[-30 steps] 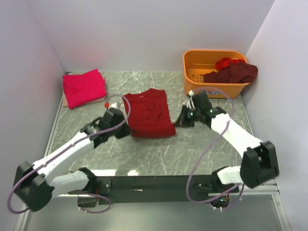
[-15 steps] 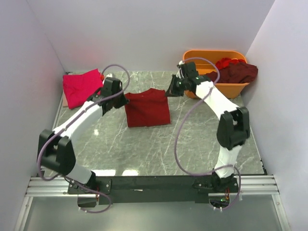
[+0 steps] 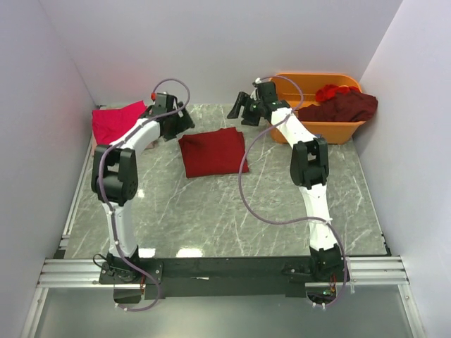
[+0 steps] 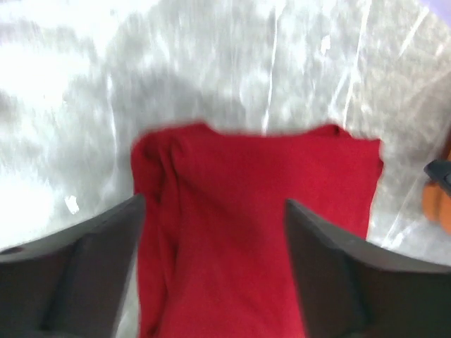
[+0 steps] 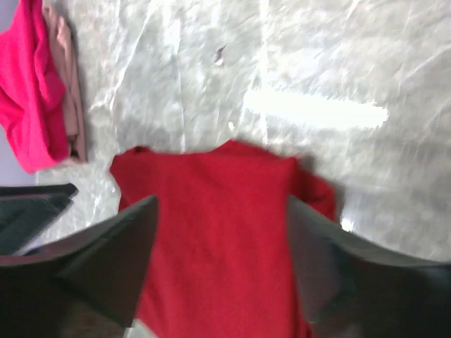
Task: Fold and stack the t-shirts
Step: Fold the tshirt, then neatly place the folded tshirt to the corner
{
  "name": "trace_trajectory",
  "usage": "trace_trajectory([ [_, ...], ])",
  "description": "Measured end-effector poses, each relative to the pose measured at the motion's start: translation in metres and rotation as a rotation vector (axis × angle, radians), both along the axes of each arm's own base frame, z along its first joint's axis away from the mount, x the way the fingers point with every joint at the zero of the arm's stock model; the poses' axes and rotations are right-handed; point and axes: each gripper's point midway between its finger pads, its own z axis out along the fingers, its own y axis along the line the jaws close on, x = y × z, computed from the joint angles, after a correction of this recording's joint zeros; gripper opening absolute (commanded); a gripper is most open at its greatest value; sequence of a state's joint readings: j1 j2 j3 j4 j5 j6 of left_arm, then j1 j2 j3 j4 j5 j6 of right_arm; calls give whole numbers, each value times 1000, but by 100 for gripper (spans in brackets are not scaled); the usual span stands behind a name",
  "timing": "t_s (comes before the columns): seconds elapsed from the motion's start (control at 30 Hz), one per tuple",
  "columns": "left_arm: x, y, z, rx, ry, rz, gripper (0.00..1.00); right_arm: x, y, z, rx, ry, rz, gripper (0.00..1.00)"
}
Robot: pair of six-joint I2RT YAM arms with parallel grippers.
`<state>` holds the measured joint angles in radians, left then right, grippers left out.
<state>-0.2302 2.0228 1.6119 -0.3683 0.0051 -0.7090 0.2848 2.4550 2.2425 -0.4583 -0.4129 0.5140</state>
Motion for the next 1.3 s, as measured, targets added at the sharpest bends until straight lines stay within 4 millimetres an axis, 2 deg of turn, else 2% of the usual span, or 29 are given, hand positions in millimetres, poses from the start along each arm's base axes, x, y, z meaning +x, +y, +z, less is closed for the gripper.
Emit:
trace_trajectory([
  [0.07,11,3,1,-1,-10,-5,100,4,-1,-9,16,10,11,87],
  [0.13,10,5,5,-9,-14,-10,99,1,-3,-11,22,19,29,87],
  [0.2,1,4,10,-17,-20,-19,99,-7,-6,-2,26,-3,50,87],
  [0.27,-16,4,13,-28,-17,-35,99,-28,-8,8,17,-5,81,87],
  [0.33,-34,3,10,-34,-2,-51,99,-55,-6,29,3,-24,119,87],
  [0.4,-47,4,4,-32,21,-65,99,-81,2,59,-5,-82,163,87],
  [0.53,-54,5,-14,-16,68,-75,99,-138,19,120,10,-217,236,87],
  [0.63,-56,4,-30,-7,102,-79,90,-175,18,141,29,-276,256,87],
  [0.67,-57,4,-38,-3,119,-80,87,-184,13,142,30,-287,250,87],
  [0.7,-58,3,-46,3,138,-81,80,-193,7,139,23,-280,237,87],
  [0.77,-61,0,-65,18,186,-93,76,-204,-7,130,1,-262,201,87],
  [0.8,-62,-2,-75,31,208,-98,67,-208,-13,124,-12,-251,182,87],
  [0.9,-55,-9,-70,56,196,-101,46,-220,-30,107,-47,-210,128,87],
  [0.97,-53,-15,-78,92,214,-93,36,-231,-38,99,-65,-190,107,87],
  [1.07,-50,-20,-82,136,225,-78,14,-250,-53,96,-86,-185,70,87],
  [1.1,-50,-22,-84,152,230,-74,2,-255,-57,96,-90,-190,59,87],
  [1.3,-41,-19,-80,295,230,-45,1,-277,-87,112,-123,-272,-37,87],
])
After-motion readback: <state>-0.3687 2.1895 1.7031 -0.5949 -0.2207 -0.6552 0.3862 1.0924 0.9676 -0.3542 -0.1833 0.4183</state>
